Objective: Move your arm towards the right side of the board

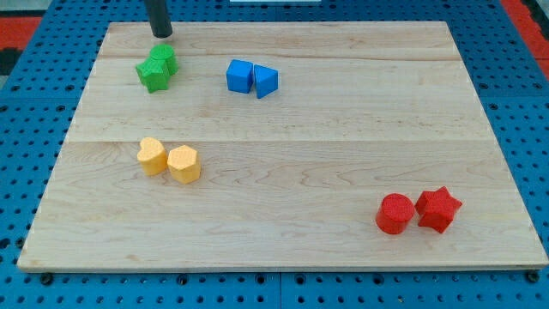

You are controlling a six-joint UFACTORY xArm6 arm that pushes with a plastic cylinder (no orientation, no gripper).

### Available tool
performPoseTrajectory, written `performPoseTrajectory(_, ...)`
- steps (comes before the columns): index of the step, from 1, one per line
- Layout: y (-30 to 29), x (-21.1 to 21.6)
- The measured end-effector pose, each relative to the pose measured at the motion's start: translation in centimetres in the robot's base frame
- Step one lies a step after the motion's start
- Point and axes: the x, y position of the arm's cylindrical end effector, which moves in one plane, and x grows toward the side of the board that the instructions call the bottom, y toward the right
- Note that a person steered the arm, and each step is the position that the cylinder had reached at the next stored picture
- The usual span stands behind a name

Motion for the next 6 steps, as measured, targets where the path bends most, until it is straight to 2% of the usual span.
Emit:
performPoseTrajectory(5,1.8,0.0)
performPoseTrajectory(6,8.8,0.0)
